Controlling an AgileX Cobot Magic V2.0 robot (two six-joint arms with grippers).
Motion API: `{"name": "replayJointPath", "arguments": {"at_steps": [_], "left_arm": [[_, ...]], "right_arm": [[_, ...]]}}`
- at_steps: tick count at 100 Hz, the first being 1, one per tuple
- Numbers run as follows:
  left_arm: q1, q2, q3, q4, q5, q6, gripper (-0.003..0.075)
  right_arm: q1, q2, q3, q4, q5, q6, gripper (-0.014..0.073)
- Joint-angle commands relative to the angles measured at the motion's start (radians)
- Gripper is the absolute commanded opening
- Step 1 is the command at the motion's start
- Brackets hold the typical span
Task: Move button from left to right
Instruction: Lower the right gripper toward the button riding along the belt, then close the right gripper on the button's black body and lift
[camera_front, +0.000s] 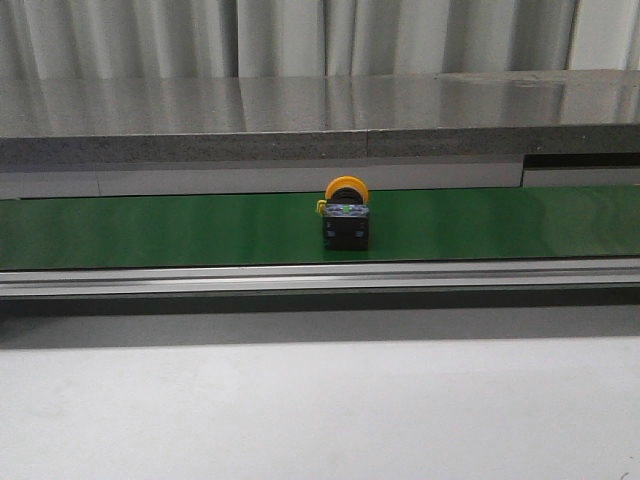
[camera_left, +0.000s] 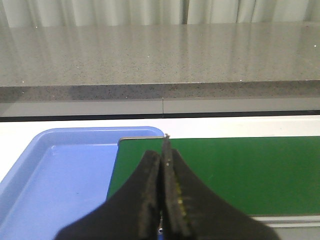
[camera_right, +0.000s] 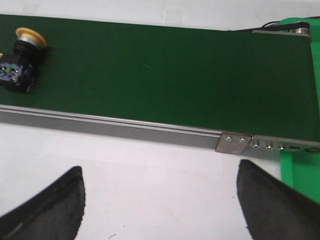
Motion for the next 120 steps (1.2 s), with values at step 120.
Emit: {"name": "replayJointPath", "arguments": {"at_steps": [120], "left_arm": [[-0.005, 0.003, -0.031, -0.010, -0.080, -0.003, -0.0020]], "right_arm": [[0.130, 0.743, -0.453, 0.089, -0.110, -0.053, 0.0624]]}}
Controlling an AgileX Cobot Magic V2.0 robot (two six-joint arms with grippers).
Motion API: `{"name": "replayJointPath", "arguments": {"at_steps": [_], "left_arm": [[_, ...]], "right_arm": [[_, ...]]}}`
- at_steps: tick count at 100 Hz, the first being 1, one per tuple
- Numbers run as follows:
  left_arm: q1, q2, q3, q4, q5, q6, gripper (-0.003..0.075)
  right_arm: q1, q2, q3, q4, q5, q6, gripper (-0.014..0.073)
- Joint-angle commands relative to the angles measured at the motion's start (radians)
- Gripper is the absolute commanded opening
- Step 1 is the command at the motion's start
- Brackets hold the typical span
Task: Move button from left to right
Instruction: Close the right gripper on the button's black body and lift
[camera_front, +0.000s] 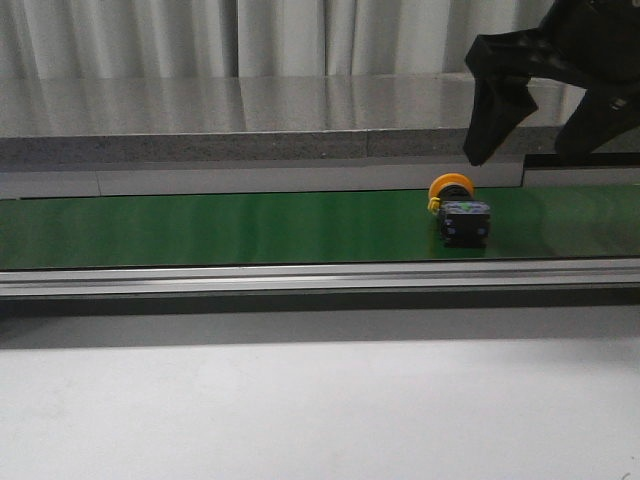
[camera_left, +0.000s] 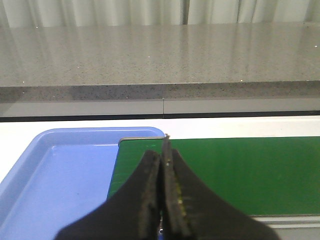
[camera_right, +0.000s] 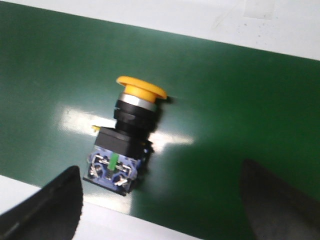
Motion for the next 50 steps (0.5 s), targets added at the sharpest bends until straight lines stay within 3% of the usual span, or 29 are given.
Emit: {"name": "replayJointPath", "arguments": {"at_steps": [1, 39, 50], "left_arm": [[-0.005, 0.003, -0.031, -0.010, -0.078, -0.003, -0.0020], [-0.005, 0.003, -0.031, -0.010, -0.078, -0.003, -0.0020], [-0.005, 0.003, -0.031, -0.010, -0.078, -0.003, -0.0020]], "right_arm": [[0.002, -0.017, -0.043, 0.008, -0.044, -0.015, 0.0624], [0.002, 0.074, -0.043, -0.002, -0.047, -0.020, 0.0620], [0.002, 0.095, -0.043, -0.011, -0.035, -0.020, 0.0531]]}}
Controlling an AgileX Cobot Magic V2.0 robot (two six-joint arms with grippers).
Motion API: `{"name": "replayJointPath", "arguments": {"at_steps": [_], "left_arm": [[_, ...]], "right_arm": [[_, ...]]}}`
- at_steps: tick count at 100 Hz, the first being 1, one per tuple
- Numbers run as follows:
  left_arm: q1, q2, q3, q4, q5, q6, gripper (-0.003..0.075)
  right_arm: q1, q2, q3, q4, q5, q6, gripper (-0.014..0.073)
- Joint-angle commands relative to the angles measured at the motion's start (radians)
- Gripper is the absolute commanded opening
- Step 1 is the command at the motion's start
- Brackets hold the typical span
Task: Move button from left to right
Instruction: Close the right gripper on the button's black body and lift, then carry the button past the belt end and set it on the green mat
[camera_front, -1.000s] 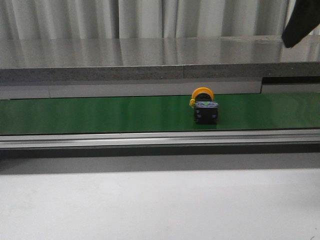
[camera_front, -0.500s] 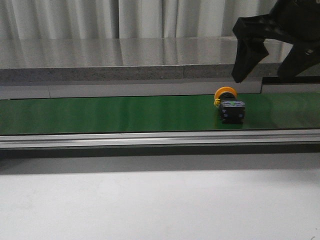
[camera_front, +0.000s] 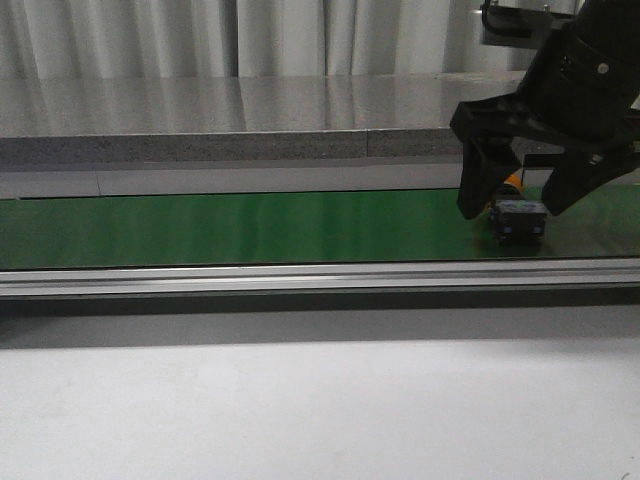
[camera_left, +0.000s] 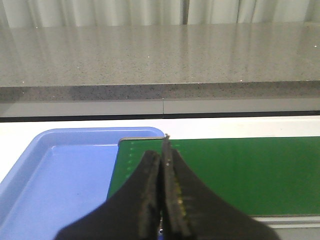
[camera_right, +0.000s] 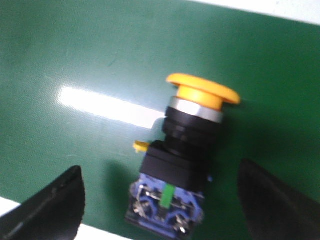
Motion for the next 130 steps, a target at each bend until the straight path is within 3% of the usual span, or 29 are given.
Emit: {"name": "replayJointPath", "arguments": {"at_steps": [1, 18, 25, 43, 64, 77, 104, 130], "left_arm": [[-0.005, 0.003, -0.031, -0.010, -0.078, -0.003, -0.0020], [-0.005, 0.003, -0.031, -0.010, -0.078, -0.003, -0.0020], [-0.005, 0.003, -0.031, -0.010, -0.078, -0.003, -0.0020], [-0.005, 0.003, -0.031, -0.010, -0.078, -0.003, -0.0020], [-0.005, 0.003, -0.031, -0.010, -0.078, -0.003, -0.0020], [-0.005, 0.003, -0.031, -0.010, -0.078, -0.003, -0.0020], [-0.005, 0.003, -0.031, -0.010, -0.078, -0.003, -0.0020], [-0.005, 0.003, -0.031, -0.010, -0.078, -0.003, -0.0020]], "right_arm": [[0.001, -0.025, -0.034, -0.009, -0.030, -0.009, 0.0521], [0.000, -0.022, -0.037, -0.009, 0.001, -0.009, 0.0232], [0.000, -0.022, -0.048, -0.009, 0.023, -0.009, 0.0177], [-0.005, -0.031, -0.124, -0.057, 0.117, -0.009, 0.0173], [-0.069, -0.067, -0.202, -0.198, 0.161, -0.010, 0.0173], [-0.179, -0.086, -0.212, -0.248, 0.120, -0.018, 0.0173], [-0.449, -0.084, -0.213, -0.251, 0.048, -0.166, 0.0173], [-0.602, -0.042, -0.213, -0.251, -0.019, -0.251, 0.0173]]}}
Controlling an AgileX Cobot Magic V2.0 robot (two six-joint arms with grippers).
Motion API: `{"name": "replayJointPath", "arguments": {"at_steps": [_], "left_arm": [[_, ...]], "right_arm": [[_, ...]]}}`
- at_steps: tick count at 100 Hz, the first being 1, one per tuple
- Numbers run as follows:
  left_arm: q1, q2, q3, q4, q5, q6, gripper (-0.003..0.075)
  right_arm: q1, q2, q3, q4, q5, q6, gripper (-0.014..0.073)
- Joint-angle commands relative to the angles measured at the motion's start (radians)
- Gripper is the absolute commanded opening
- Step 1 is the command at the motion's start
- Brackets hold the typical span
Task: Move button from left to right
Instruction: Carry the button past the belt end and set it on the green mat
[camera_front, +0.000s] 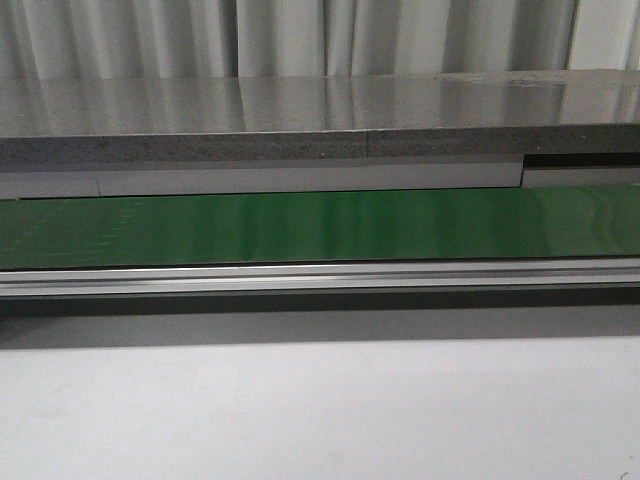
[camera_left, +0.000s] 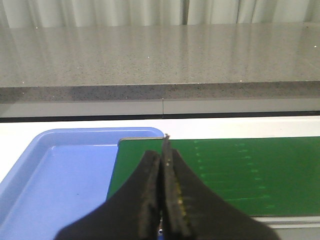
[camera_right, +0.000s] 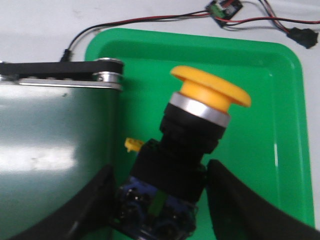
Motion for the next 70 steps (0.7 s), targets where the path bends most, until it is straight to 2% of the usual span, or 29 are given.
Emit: {"name": "replayJointPath", "arguments": {"at_steps": [1, 37, 70], "left_arm": [[-0.005, 0.003, -0.031, -0.010, -0.076, -0.003, -0.0020], [-0.005, 0.003, -0.031, -0.010, -0.076, -0.003, -0.0020], [-0.005, 0.003, -0.031, -0.010, -0.076, -0.003, -0.0020]], "right_arm": [[-0.041, -0.014, -0.032, -0.014, -0.072, -0.032, 0.0173], [-0.070, 0.121, -0.032, 0.000, -0.043, -0.097, 0.0173], [-0.070, 0.182, -0.031, 0.048, -0.023, -0.098, 0.0174]]}}
